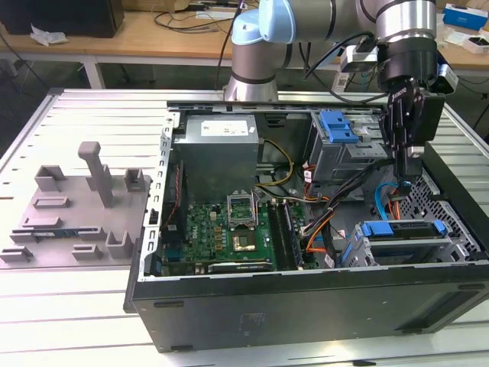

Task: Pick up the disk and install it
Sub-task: 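Insert the first disk wire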

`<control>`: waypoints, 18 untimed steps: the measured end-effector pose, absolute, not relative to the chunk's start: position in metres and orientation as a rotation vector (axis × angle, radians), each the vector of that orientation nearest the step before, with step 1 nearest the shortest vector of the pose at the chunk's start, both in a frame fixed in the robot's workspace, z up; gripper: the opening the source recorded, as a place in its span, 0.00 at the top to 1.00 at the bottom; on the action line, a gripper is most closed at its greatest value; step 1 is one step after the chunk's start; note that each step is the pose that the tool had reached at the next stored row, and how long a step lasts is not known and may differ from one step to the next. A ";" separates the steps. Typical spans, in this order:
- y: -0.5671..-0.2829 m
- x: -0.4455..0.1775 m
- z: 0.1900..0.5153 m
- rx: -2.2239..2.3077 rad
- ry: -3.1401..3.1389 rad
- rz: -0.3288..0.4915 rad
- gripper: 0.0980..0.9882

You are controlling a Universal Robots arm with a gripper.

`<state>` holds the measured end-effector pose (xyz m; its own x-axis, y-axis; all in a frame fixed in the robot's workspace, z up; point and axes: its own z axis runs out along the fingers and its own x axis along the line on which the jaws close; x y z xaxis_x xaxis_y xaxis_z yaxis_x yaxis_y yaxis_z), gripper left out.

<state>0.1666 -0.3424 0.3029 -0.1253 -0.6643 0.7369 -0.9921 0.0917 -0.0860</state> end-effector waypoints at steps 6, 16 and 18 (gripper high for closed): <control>-0.340 0.167 0.301 1.623 -1.849 0.811 0.75; -0.337 0.168 0.299 1.633 -1.843 0.815 0.75; -0.337 0.168 0.299 1.636 -1.842 0.815 0.75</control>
<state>0.1675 -0.3368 0.2986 -0.1174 -0.6664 0.7363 -0.9931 0.0800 -0.0859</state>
